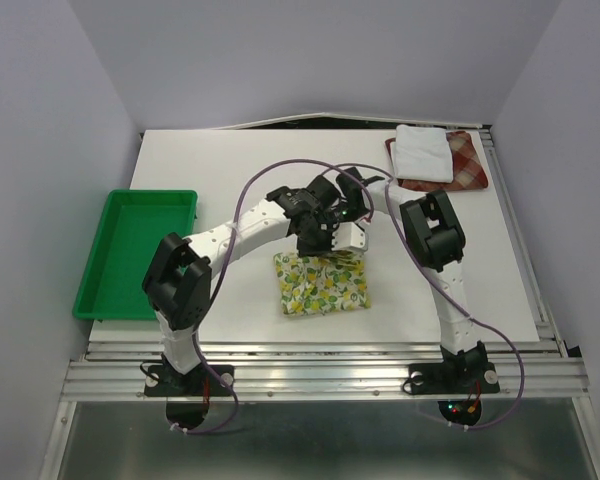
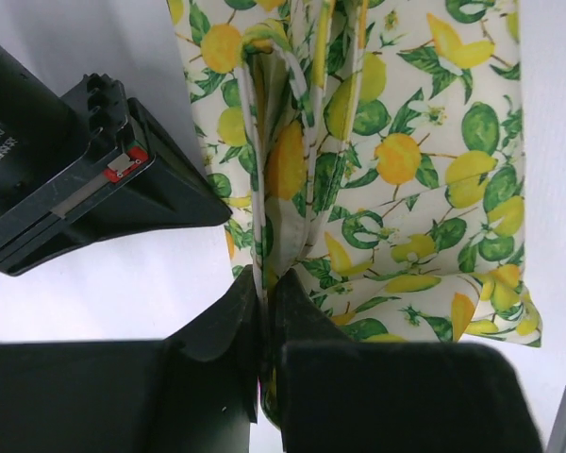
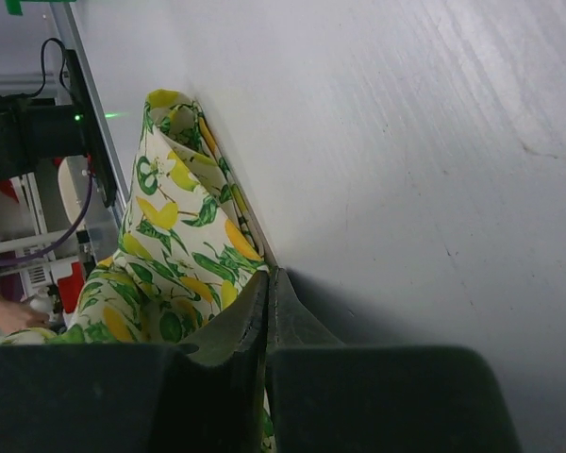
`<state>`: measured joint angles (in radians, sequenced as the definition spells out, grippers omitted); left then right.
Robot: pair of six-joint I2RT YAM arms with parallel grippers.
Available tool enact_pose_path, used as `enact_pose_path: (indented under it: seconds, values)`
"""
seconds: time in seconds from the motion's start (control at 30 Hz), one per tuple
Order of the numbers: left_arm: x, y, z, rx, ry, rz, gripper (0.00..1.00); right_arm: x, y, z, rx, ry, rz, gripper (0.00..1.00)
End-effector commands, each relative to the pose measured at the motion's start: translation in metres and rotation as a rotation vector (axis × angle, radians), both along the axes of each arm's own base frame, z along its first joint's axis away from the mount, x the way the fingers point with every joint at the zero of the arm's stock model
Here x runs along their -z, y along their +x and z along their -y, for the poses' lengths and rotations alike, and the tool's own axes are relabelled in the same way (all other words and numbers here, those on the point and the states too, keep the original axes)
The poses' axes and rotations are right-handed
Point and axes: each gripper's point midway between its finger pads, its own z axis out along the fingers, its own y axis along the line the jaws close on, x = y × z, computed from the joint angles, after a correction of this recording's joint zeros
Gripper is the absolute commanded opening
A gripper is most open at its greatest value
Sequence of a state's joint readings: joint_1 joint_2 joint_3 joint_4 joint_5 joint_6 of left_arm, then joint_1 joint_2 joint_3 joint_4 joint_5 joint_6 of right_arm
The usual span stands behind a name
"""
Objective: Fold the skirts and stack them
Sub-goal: Fold the skirt
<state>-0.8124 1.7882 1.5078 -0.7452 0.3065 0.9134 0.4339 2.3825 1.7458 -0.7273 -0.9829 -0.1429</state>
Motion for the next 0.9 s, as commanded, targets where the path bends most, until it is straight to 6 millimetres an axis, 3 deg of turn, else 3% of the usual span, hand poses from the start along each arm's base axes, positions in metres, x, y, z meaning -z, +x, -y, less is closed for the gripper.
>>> enact_pose_path:
  seconds: [0.0, 0.3, 0.37, 0.4, 0.43, 0.47, 0.57, 0.67, 0.7, 0.8, 0.87]
  values:
    - [-0.006, 0.023, 0.008, 0.055, -0.015, 0.090, 0.00, 0.004, -0.011, 0.006, -0.028, -0.050, 0.021, 0.02]
    - [0.012, 0.017, 0.015, 0.087, -0.036, 0.013, 0.00, 0.006, -0.006, 0.006, -0.025, -0.059, 0.033, 0.02]
    - [0.017, 0.020, 0.014, 0.074, -0.034, 0.023, 0.14, 0.008, -0.005, 0.006, -0.023, -0.064, 0.033, 0.02]
    - [0.017, 0.025, 0.012, 0.059, -0.036, 0.034, 0.26, 0.008, -0.004, 0.005, -0.021, -0.066, 0.035, 0.02]
    - [0.016, 0.030, 0.010, 0.035, -0.040, 0.049, 0.51, 0.008, -0.002, 0.005, -0.020, -0.069, 0.040, 0.02]
    - [0.010, 0.036, 0.008, 0.007, -0.056, 0.058, 0.70, 0.010, -0.002, 0.006, -0.019, -0.076, 0.039, 0.02]
    - [-0.028, 0.056, 0.004, -0.079, -0.123, 0.125, 0.82, 0.012, 0.001, 0.007, -0.015, -0.093, 0.052, 0.02]
    - [-0.091, 0.070, -0.001, -0.185, -0.244, 0.259, 0.84, 0.011, 0.004, 0.007, -0.007, -0.101, 0.061, 0.02]
    - [-0.102, 0.071, -0.002, -0.215, -0.269, 0.279, 0.84, 0.011, 0.004, 0.007, -0.004, -0.105, 0.061, 0.02]
    - [-0.126, 0.065, -0.012, -0.313, -0.335, 0.299, 0.77, 0.013, 0.007, 0.010, 0.007, -0.131, 0.075, 0.02]
    - [-0.121, 0.046, -0.017, -0.370, -0.362, 0.207, 0.76, 0.014, 0.012, 0.011, 0.022, -0.156, 0.089, 0.02]
